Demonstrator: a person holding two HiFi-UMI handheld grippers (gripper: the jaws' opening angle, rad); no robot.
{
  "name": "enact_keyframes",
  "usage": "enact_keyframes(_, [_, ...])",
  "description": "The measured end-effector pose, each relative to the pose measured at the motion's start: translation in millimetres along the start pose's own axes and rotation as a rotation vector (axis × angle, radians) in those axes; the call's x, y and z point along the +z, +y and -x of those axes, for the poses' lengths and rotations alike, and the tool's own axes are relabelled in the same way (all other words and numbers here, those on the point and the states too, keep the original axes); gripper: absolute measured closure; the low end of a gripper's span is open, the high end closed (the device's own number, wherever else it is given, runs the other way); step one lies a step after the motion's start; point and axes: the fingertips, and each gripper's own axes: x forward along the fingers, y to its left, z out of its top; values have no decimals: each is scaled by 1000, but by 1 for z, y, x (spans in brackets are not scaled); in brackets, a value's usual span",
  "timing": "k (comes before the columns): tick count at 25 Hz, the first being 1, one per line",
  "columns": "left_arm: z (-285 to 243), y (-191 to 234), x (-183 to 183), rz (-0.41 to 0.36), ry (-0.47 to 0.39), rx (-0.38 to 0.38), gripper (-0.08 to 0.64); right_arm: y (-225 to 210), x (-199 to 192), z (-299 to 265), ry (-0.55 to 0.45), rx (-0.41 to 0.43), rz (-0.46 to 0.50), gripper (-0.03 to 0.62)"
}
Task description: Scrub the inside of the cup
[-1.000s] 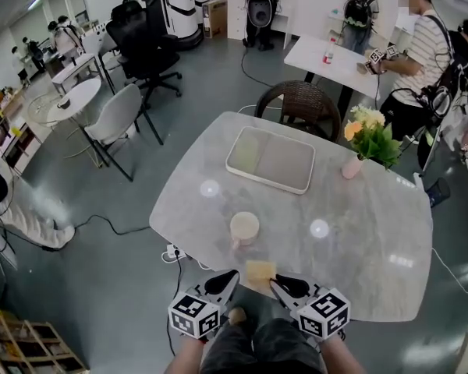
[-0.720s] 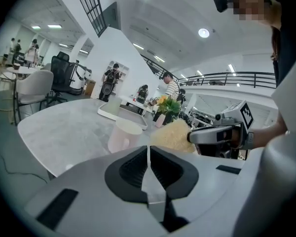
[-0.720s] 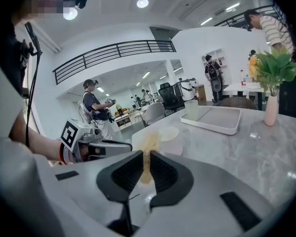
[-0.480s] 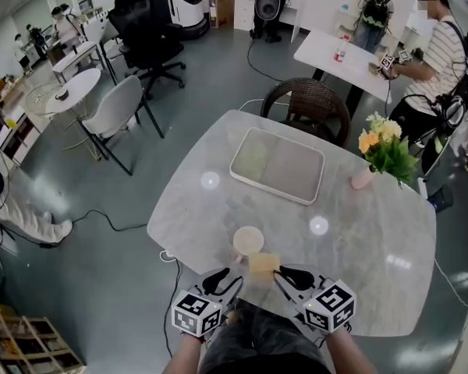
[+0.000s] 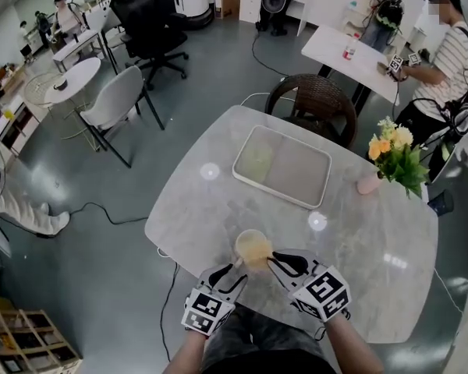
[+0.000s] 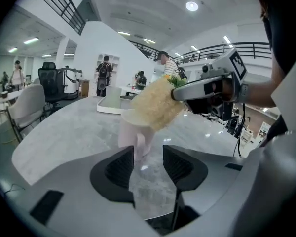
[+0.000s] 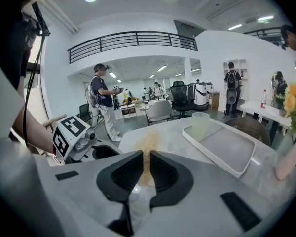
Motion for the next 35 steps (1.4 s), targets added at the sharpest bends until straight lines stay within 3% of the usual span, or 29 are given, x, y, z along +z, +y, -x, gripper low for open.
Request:
enact_keyframes(4, [-6, 4, -1, 4, 3, -10, 379, -5, 7, -10, 54, -23, 109, 543])
enact_keyframes(13, [-25, 8, 0, -136, 51, 16, 383, -21, 17, -16, 109, -79, 269, 542])
enact_keyframes(17, [-23, 10, 3, -158, 42, 34, 499, -12, 13, -21, 244, -27, 505, 543])
enact_keyframes(21, [-23, 10, 4, -168, 42, 19, 499, -1, 10, -35, 405, 80, 751, 543])
enact_keyframes(26, [-25, 10, 3, -180, 47, 14, 500, 3, -6, -59, 588, 188, 980, 543])
enact_keyframes(30, [-24, 11, 1, -181, 50, 17, 500, 4, -30, -76, 701, 260, 1077, 543])
enact_keyframes(35, [-19, 12, 1, -180, 55, 23, 500, 4, -44, -89, 753, 276, 1097, 543])
